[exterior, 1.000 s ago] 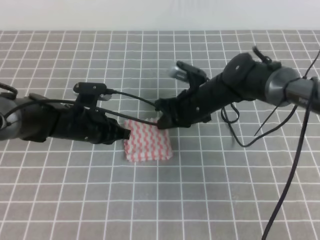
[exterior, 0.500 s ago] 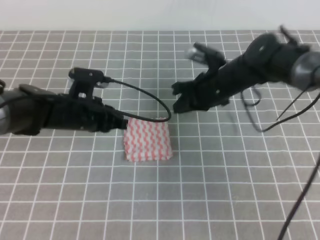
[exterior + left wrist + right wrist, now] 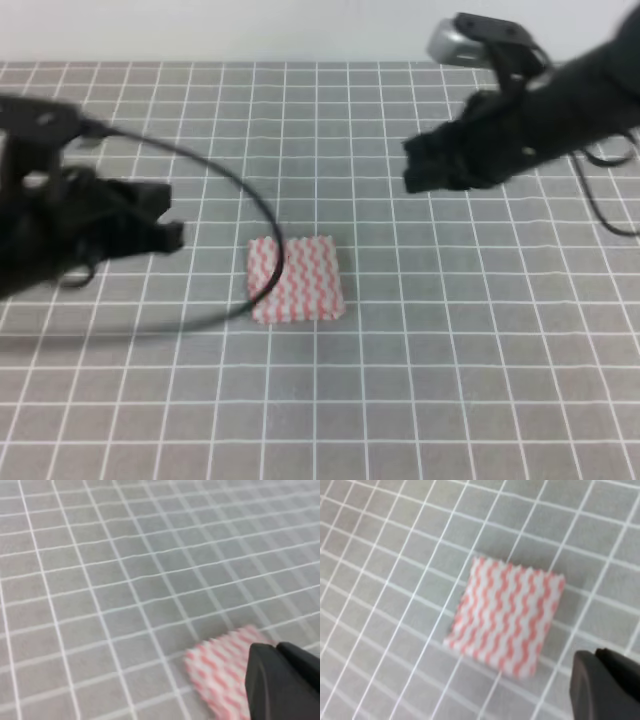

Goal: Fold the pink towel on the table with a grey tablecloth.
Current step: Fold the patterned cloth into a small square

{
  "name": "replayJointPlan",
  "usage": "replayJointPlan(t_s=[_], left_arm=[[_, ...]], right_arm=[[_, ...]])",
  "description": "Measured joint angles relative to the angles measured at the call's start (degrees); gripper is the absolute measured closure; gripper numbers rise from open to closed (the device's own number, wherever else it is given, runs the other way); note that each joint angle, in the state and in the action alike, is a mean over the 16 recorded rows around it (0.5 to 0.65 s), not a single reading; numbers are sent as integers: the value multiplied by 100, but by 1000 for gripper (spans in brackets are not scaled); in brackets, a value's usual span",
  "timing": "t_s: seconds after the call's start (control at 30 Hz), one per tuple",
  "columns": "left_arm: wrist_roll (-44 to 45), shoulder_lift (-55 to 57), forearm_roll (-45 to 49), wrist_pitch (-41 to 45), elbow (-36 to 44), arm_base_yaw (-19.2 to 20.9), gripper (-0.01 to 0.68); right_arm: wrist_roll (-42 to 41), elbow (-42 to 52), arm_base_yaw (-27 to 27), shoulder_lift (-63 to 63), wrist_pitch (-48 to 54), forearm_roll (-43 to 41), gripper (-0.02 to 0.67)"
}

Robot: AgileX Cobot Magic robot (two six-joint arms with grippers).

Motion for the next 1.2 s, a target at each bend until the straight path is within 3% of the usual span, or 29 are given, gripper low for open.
replayJointPlan(t_s=[0.43,0.8,1.2], left_arm=[[19,-3499,-325,-770,2216,0,674],[44,-6269,-404,-992,3514,0,674],[240,-7446,-420,-1009,4413,0,674]], right_arm=[[18,2745,0,-2848,-927,-31,664],[-44,4939,0,-5339,-2165,3,664],[-257,6218,0,-7119,-3363,91,664]])
